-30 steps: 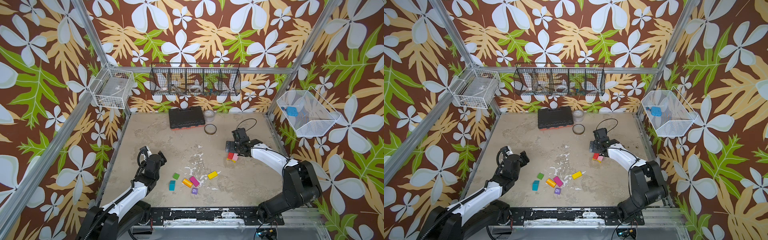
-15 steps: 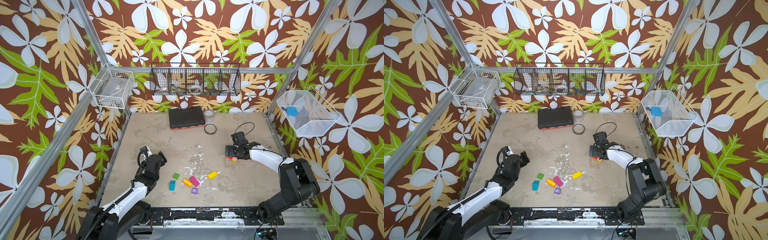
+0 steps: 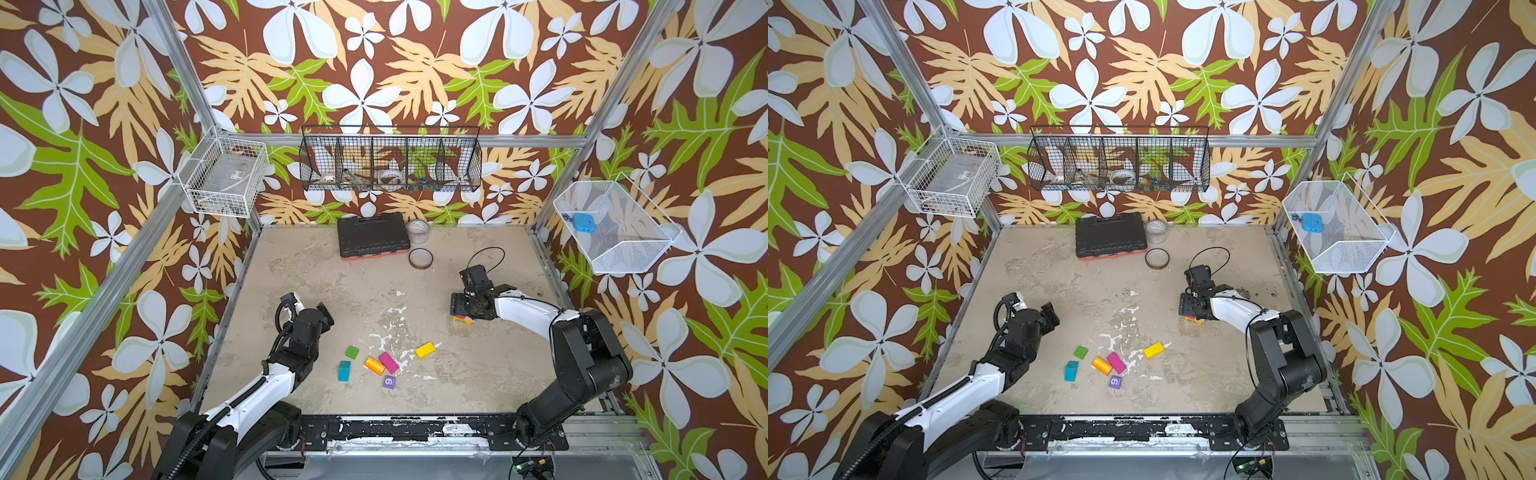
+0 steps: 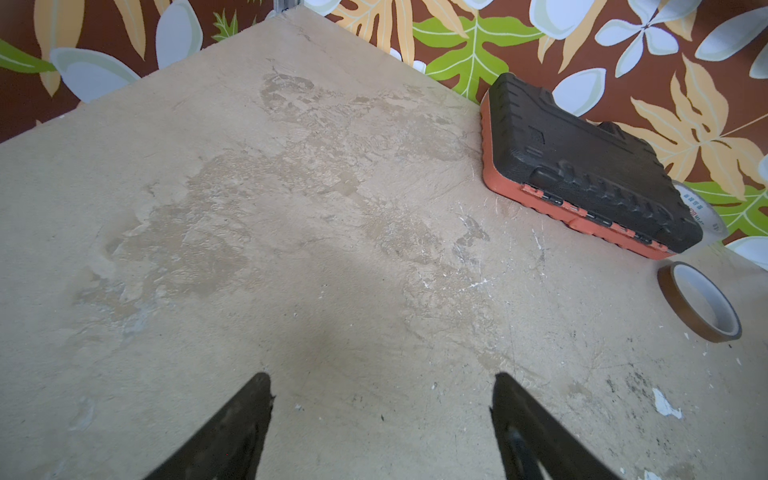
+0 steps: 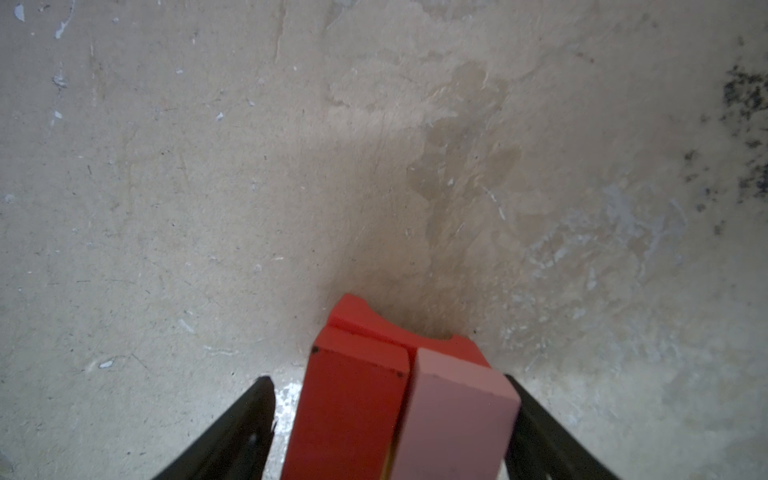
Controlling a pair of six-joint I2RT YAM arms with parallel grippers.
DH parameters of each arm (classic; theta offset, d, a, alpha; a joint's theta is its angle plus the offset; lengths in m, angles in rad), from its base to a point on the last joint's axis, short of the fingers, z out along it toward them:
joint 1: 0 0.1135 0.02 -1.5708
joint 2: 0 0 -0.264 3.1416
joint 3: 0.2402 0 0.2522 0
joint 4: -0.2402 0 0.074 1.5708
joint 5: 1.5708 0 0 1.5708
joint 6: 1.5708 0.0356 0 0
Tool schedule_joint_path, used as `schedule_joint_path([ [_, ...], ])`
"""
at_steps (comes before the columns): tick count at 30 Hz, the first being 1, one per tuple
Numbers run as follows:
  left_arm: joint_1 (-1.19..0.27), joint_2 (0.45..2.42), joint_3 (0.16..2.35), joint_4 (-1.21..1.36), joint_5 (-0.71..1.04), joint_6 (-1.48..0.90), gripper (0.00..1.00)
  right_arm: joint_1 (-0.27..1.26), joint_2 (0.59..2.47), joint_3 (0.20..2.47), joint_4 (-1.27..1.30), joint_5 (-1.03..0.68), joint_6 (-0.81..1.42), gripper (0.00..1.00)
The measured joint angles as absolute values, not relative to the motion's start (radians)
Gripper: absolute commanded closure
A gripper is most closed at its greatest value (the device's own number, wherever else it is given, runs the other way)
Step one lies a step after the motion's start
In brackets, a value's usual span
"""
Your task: Build the wood block tower
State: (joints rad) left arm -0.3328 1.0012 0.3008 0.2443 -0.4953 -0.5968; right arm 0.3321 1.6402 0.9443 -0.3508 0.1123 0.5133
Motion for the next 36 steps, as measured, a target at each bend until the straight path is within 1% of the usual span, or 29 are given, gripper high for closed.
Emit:
schedule_joint_path([
  [14,-0.333,1.004,0.301,0.25,-0.492,-0.597,0.16,0.332,1.647,0.944,-0.351,0.112,0.525,0.19],
  [24,-0.333,1.004,0.301,0.25,-0.492,-0.597,0.16,0.339,1.613,0.917,-0.345,0.105,0.546,0.2],
  [30,-0.333,1.004,0.301,0.25,-0.492,-0.597,0.16,0.342,1.612,0.911,-0.343,0.1,0.55,0.24],
  [36,-0.333,1.005,0.301,0.25,-0.492,-0.599,0.16,0.343,1.612,0.911,-0.34,0.083,0.555,0.23],
])
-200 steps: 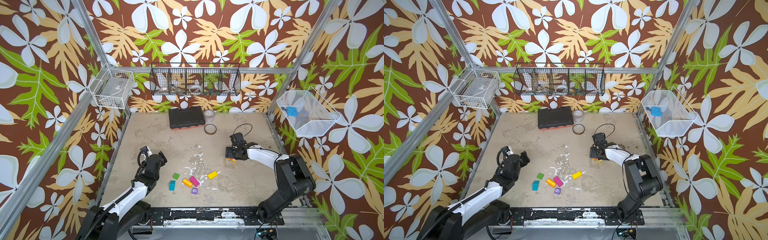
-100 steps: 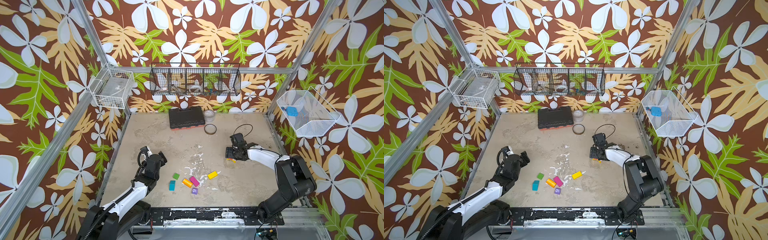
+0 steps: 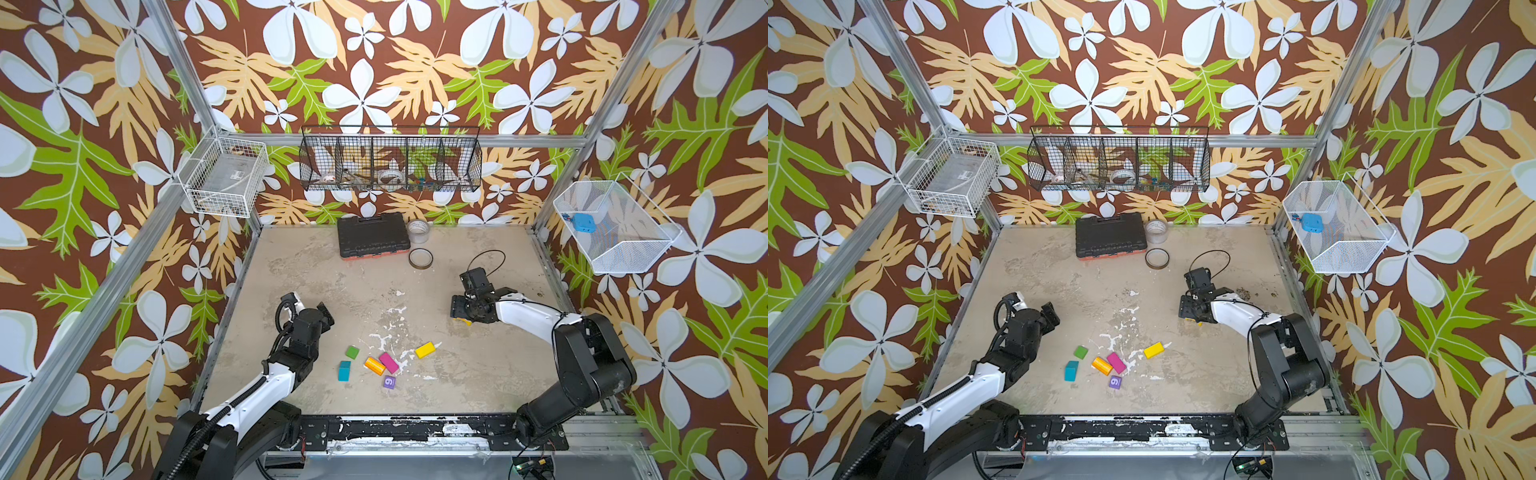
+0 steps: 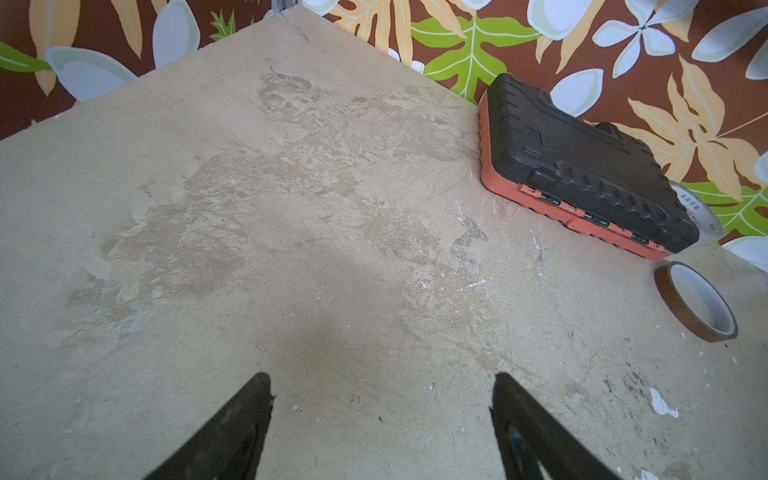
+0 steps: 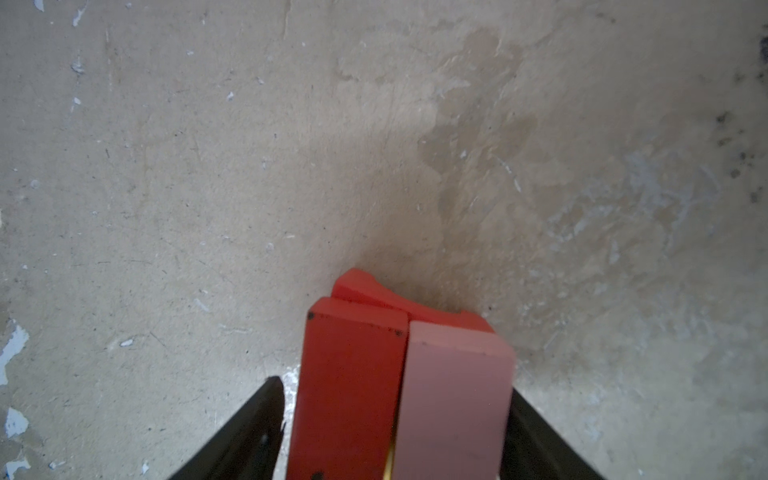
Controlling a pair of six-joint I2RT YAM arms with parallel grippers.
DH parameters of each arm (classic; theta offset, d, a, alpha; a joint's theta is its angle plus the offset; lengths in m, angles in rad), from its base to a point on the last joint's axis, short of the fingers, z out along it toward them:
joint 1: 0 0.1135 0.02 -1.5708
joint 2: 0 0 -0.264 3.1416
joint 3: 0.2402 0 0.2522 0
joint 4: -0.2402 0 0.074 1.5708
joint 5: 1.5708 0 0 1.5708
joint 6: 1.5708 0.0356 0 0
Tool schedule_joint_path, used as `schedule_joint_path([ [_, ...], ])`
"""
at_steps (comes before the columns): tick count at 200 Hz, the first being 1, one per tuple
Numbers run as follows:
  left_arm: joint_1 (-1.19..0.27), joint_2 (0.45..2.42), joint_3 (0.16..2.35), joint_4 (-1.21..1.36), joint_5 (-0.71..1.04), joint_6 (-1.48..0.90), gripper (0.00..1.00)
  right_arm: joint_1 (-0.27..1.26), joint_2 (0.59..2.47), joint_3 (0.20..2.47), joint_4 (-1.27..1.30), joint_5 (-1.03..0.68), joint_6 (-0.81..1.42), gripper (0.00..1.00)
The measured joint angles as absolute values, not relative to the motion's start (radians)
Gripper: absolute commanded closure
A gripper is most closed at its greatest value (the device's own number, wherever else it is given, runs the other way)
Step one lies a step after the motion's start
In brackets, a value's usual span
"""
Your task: Build the wood block tower
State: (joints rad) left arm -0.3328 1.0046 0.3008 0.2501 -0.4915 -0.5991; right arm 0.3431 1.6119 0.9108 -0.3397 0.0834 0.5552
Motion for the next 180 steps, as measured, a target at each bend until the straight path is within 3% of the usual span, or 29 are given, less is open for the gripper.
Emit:
schedule_joint_path([
  [58,-0.333,1.005,0.301,0.25,-0.492,-0.599,0.16,0.346,1.593,0.896,-0.337,0.082,0.571,0.19],
  [180,-0.333,1.008,0.301,0.25,-0.492,-0.599,0.16,0.367,1.511,0.843,-0.334,0.08,0.598,0.19],
])
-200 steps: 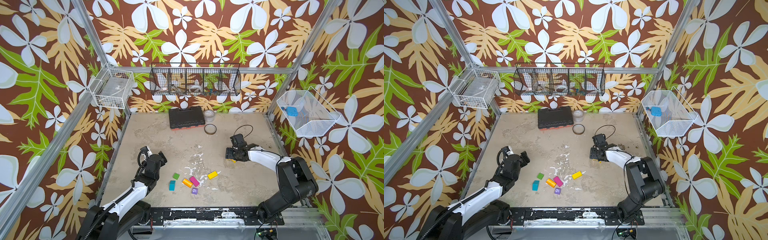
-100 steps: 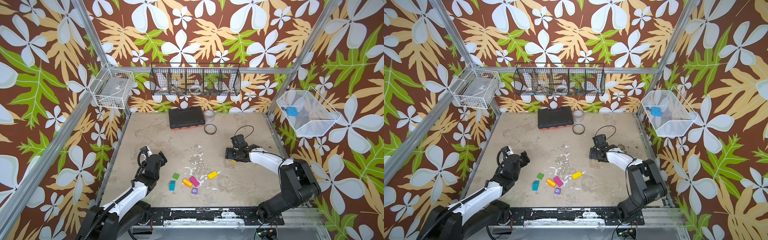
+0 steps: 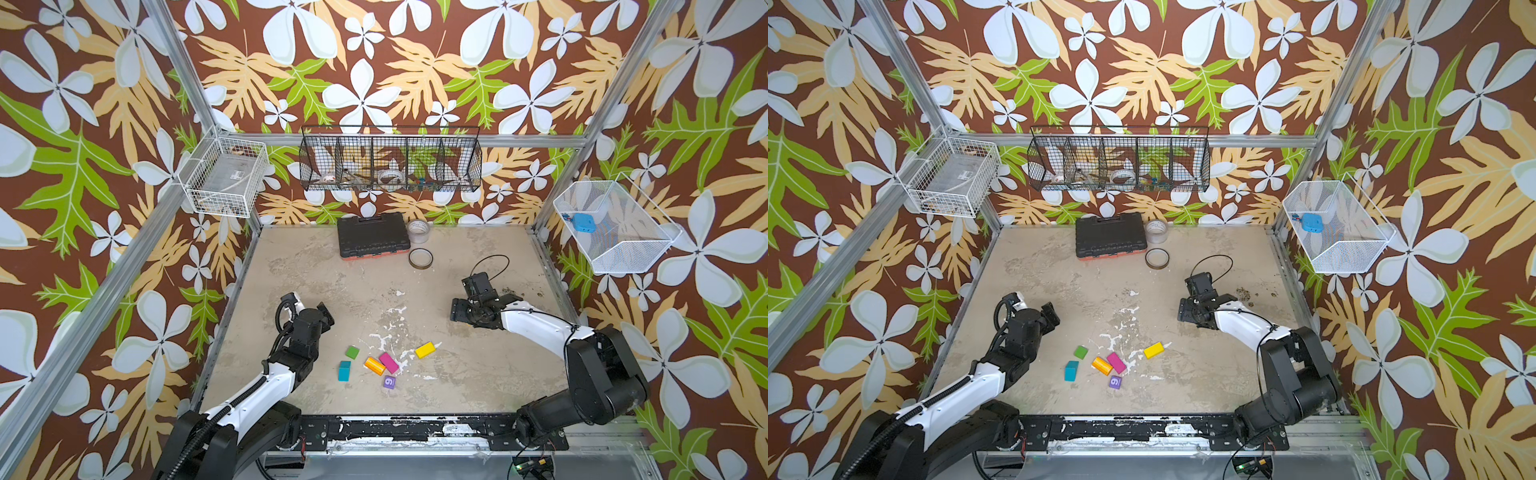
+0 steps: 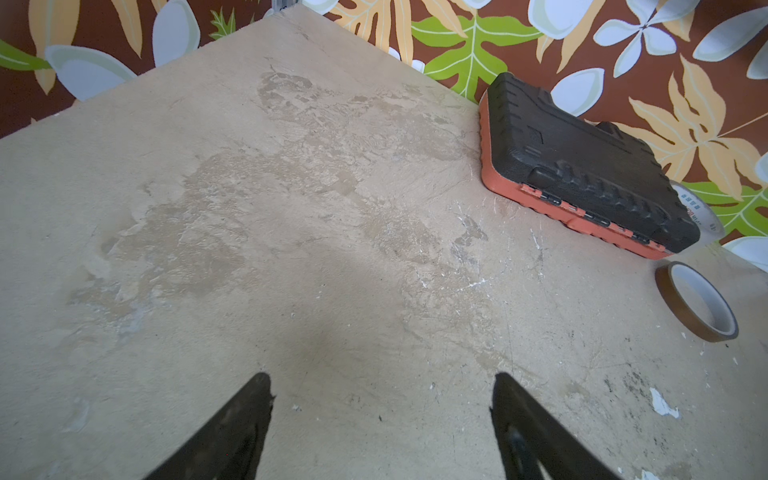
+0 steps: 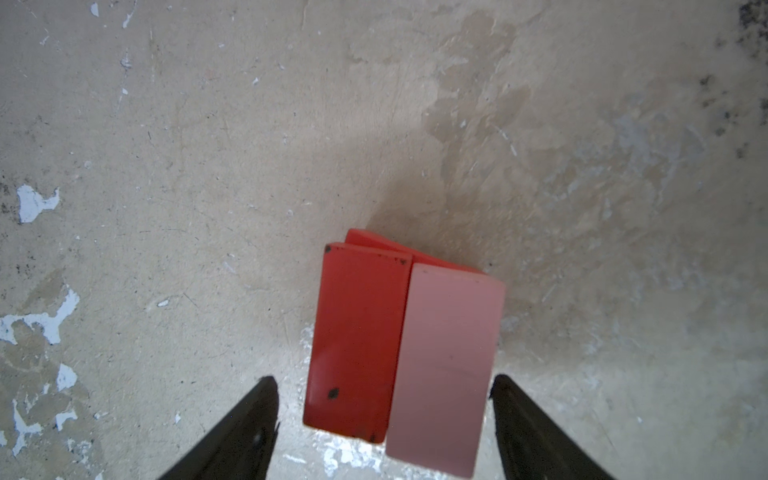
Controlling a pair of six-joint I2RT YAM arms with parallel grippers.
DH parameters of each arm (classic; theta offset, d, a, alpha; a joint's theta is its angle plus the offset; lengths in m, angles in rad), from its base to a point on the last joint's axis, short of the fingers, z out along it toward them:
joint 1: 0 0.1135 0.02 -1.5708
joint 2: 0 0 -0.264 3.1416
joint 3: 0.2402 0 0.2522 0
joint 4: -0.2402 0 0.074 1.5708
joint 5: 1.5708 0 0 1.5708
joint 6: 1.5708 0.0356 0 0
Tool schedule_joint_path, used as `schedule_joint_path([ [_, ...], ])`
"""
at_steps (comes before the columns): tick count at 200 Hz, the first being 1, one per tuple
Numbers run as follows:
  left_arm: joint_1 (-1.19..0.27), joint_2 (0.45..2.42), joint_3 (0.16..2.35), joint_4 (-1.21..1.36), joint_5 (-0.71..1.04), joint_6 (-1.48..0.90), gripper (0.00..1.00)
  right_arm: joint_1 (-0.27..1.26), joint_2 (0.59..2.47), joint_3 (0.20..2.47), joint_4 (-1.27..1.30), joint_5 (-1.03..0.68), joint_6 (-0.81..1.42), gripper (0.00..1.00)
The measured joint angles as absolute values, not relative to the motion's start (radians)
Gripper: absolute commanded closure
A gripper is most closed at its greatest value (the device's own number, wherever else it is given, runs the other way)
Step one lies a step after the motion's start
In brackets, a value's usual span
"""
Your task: Build the wood block tower
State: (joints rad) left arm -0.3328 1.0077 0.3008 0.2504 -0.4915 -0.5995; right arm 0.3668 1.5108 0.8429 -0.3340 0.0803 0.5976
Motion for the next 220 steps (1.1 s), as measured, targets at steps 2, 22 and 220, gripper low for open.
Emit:
schedule_joint_path([
  [2,-0.333,1.008,0.301,0.25,-0.492,-0.599,0.16,0.367,1.511,0.843,-0.334,0.081,0.598,0.19],
  [22,-0.333,1.008,0.301,0.251,-0.492,-0.599,0.16,0.366,1.507,0.843,-0.334,0.086,0.598,0.19],
  [220,-0.333,1.022,0.301,0.251,-0.526,-0.623,0.16,0.639,1.047,1.383,-0.732,-0.089,0.397,0.0],
])
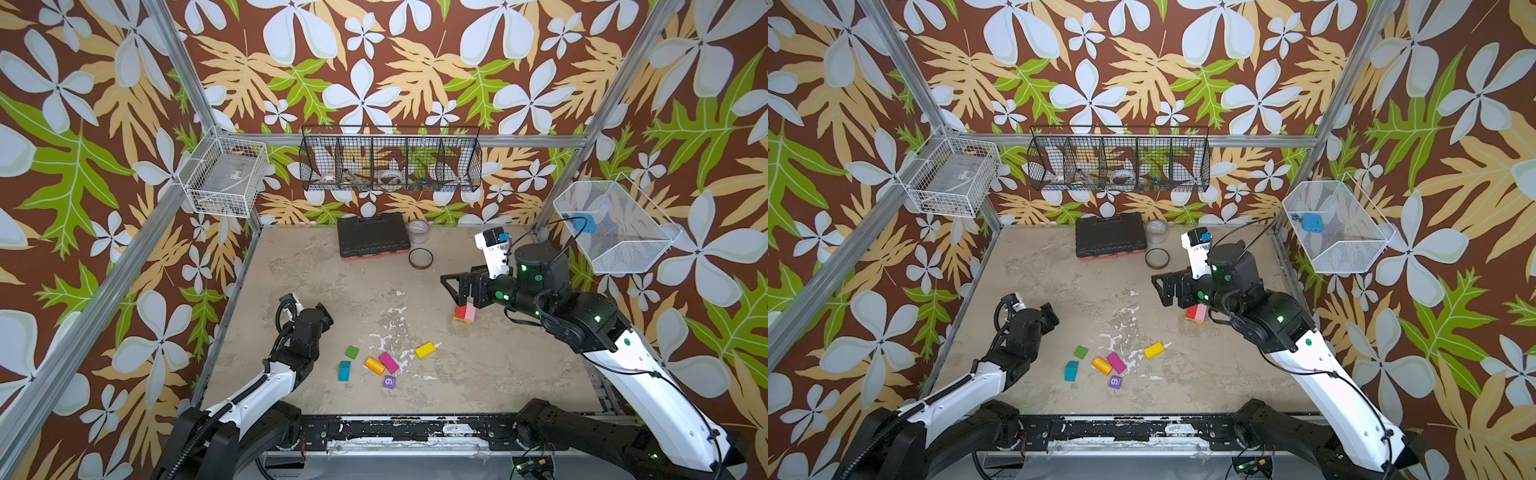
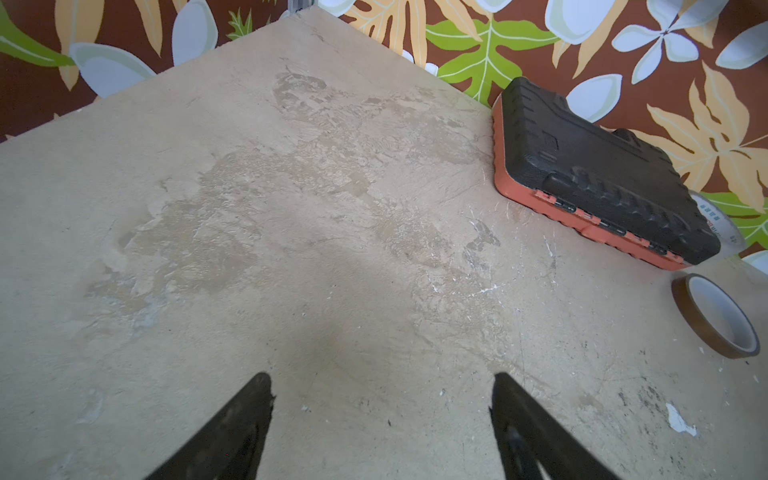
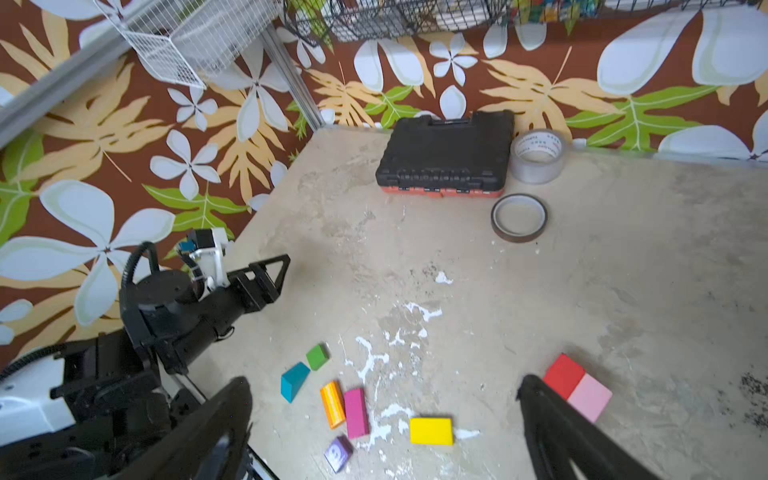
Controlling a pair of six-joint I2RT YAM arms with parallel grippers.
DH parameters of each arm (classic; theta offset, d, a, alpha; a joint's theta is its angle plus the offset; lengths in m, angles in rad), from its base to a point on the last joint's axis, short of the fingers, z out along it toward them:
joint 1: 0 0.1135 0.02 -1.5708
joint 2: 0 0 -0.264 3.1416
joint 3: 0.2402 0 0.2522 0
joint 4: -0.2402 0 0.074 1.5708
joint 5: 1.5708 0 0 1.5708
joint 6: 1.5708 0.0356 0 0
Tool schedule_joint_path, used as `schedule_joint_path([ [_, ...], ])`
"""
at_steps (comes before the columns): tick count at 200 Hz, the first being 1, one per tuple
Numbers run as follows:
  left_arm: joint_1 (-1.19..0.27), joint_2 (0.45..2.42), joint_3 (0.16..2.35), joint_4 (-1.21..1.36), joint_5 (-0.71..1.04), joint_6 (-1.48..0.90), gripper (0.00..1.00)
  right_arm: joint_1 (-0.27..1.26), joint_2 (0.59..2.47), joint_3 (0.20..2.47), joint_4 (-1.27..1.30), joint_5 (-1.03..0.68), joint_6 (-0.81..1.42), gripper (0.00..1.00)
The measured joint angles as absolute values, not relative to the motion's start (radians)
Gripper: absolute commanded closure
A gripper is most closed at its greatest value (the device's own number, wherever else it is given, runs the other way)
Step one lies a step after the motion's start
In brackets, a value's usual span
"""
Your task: Build the wood block tower
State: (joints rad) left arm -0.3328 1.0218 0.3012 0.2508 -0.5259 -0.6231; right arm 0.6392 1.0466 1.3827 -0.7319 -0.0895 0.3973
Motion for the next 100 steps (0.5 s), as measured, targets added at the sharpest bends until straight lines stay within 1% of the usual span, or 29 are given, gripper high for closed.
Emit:
schedule_joint_path([
  [45,-0.333,1.018,0.301,0.25,-0.535,-0.627,0.16,0.639,1.005,1.309,-0.689,-0.097,0.386,0.0],
  [73,-0.333,1.018,0.301,0.25,-0.535,-0.627,0.16,0.636,0.945,1.254,-0.669,-0.097,0.397,0.0],
  [100,-0.333,1.018,0.301,0.25,-0.535,-0.627,0.16,0.637,0.86,1.093,-0.591,-0.109,0.447,0.0],
])
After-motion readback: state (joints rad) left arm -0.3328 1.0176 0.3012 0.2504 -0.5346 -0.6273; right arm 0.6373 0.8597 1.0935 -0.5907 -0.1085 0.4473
